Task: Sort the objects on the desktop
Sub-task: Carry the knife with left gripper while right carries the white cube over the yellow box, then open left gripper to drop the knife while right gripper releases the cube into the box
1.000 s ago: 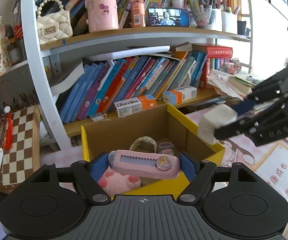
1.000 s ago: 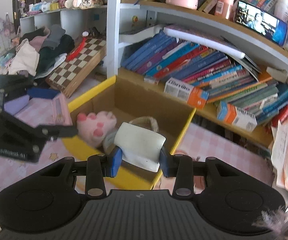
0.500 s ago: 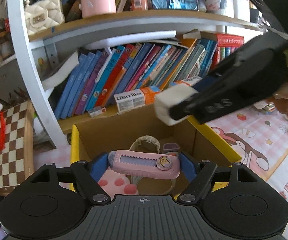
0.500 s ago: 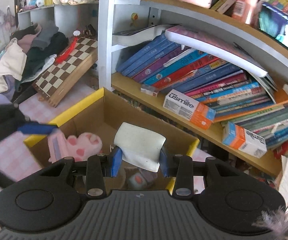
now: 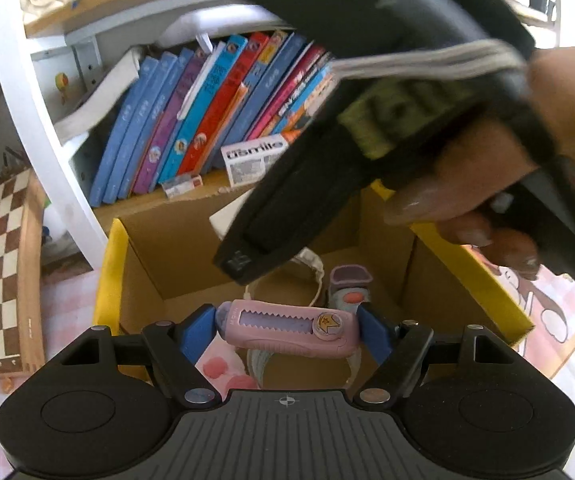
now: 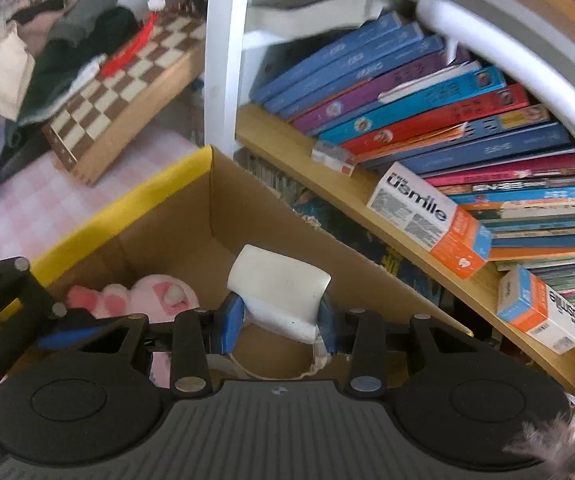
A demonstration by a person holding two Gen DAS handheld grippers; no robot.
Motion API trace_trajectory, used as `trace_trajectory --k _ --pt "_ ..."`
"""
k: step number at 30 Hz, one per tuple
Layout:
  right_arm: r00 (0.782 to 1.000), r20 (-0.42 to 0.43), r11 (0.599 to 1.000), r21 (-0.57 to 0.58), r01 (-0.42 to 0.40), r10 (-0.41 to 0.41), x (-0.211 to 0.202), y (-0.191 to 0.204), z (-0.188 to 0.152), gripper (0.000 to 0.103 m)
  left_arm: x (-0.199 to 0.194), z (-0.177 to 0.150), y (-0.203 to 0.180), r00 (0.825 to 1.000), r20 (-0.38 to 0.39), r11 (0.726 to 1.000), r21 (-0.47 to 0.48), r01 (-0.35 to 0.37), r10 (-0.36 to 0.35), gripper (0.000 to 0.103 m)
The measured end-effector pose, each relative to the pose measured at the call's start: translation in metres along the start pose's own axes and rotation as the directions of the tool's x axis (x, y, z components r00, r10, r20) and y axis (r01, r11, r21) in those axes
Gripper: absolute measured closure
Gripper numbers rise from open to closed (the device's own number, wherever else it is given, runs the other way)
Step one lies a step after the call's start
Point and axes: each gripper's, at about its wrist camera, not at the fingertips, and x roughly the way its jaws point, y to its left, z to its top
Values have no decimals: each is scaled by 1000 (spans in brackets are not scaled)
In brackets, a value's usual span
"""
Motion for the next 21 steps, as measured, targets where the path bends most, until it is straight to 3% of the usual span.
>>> trace_trajectory --k 8,19,21 --pt "997 -75 1000 -20 -6 4 36 0 1 66 16 -2 4 999 -53 1000 -21 -13 12 25" --pt "995 -102 1000 -23 -12 9 51 1 -1 64 26 -4 0 997 -79 1000 -15 -17 16 25" --pt "995 -95 1000 -15 -9 7 50 0 -1 59 27 -5 -1 997 -80 1000 -16 -18 17 25"
